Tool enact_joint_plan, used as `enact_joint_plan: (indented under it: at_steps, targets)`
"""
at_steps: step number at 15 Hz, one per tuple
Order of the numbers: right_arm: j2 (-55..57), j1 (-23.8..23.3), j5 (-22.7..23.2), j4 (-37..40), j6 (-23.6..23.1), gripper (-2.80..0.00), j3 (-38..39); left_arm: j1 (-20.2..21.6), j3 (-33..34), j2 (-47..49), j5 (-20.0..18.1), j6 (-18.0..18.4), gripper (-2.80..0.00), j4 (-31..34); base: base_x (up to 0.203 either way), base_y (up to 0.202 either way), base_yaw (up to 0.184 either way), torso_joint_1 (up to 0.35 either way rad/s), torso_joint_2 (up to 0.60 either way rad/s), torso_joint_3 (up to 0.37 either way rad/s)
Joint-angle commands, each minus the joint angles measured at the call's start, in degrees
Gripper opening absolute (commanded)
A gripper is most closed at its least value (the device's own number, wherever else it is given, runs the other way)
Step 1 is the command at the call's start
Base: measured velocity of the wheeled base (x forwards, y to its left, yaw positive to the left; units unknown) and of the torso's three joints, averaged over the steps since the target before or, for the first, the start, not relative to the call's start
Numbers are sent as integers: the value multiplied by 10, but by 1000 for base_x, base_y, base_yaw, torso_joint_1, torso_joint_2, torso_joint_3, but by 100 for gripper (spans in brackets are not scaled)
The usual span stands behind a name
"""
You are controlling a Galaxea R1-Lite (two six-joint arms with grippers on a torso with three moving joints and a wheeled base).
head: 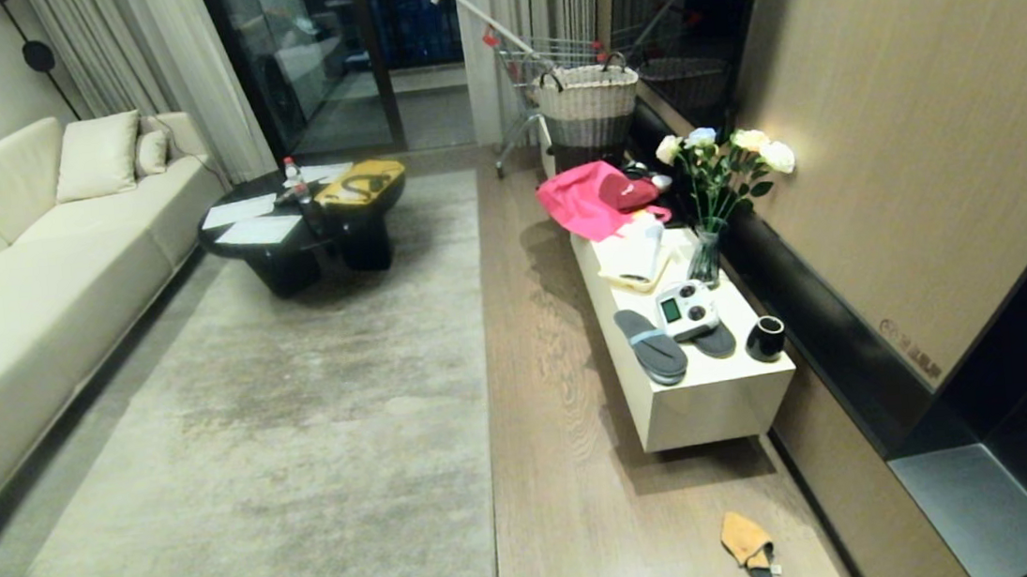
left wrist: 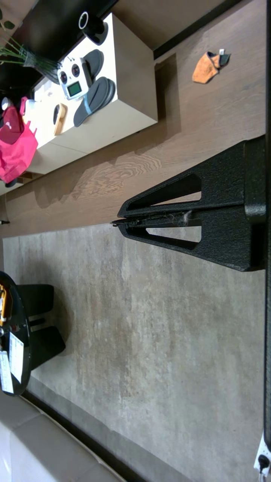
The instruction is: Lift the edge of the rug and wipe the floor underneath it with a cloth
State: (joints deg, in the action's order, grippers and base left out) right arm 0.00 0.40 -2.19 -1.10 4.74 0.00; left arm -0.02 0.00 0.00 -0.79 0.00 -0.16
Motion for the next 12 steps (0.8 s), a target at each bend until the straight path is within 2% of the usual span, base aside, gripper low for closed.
enact_joint_plan:
  at_steps: [1, 12]
  targets:
    - [1, 0, 0, 0, 0, -280, 0, 0, 0, 0, 0, 0, -280, 0, 0, 0, 0, 0, 0, 0]
    - [1, 0, 0, 0, 0, -280, 0, 0, 0, 1, 0, 0, -280, 0, 0, 0, 0, 0, 0, 0]
